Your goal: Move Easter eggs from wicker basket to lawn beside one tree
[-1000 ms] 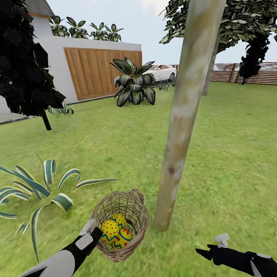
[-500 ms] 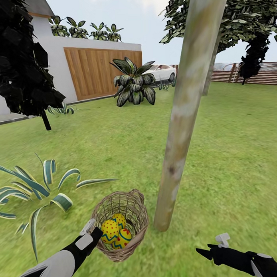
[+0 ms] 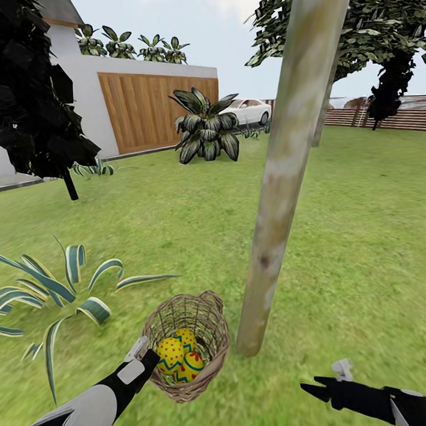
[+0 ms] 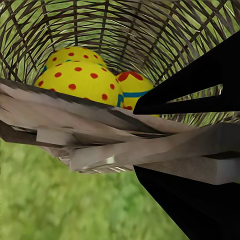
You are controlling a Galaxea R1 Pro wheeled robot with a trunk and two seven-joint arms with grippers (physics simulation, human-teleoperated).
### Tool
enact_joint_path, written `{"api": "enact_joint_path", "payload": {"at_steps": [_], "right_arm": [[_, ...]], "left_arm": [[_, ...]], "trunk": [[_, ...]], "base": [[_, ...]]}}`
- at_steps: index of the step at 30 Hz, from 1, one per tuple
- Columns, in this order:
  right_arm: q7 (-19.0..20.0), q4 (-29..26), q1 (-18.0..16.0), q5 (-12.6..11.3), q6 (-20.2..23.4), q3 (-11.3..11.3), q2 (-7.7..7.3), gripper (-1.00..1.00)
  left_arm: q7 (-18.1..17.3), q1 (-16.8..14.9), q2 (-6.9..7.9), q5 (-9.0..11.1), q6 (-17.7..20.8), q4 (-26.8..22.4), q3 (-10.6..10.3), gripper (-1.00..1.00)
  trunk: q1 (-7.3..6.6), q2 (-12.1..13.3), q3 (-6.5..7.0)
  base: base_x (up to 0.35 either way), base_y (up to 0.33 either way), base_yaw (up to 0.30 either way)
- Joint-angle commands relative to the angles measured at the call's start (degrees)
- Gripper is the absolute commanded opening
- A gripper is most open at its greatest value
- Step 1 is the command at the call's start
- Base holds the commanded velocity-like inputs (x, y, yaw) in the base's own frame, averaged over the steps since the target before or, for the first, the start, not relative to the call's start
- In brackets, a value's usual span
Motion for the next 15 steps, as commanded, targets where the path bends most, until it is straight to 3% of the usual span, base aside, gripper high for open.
{"api": "enact_joint_path", "payload": {"at_steps": [1,9,11,12,13,15], "right_arm": [[2.9,-0.1,-0.1,0.6,1.7,-0.5,-0.29,1.00],[4.2,-0.9,-0.1,0.1,2.6,-0.9,-0.30,1.00],[3.8,-4.0,-1.1,-4.4,3.8,-2.1,-0.13,1.00],[3.2,-6.3,-1.9,-6.7,6.5,-2.2,0.00,1.00],[1.6,-8.9,-2.9,-8.1,10.5,-2.3,0.18,1.00],[0.1,-10.1,-3.6,-8.8,12.9,-2.4,0.25,1.00]], "left_arm": [[0.2,0.0,-0.01,-0.2,0.2,-0.2,0.5,-1.00],[0.2,0.0,0.08,-0.2,0.1,-0.1,0.5,-1.00],[0.2,0.0,-0.01,-0.2,0.1,-0.1,0.5,-1.00],[0.2,0.0,-0.04,-0.2,0.1,-0.1,0.5,-1.00],[0.2,0.0,-0.09,-0.2,0.1,-0.1,0.5,-1.00],[0.2,0.0,-0.18,-0.2,0.1,-0.2,0.5,-1.00]], "trunk": [[0.24,-0.5,-0.27],[2.00,-3.7,-1.71],[2.44,-4.5,-2.07],[2.66,-4.9,-2.25],[2.88,-5.3,-2.43],[3.32,-6.1,-2.79]], "base": [[0.000,0.000,0.000],[0.000,0.000,0.000],[0.000,0.000,0.000],[0.000,0.000,0.000],[0.000,0.000,0.000],[0.000,0.000,0.000]]}}
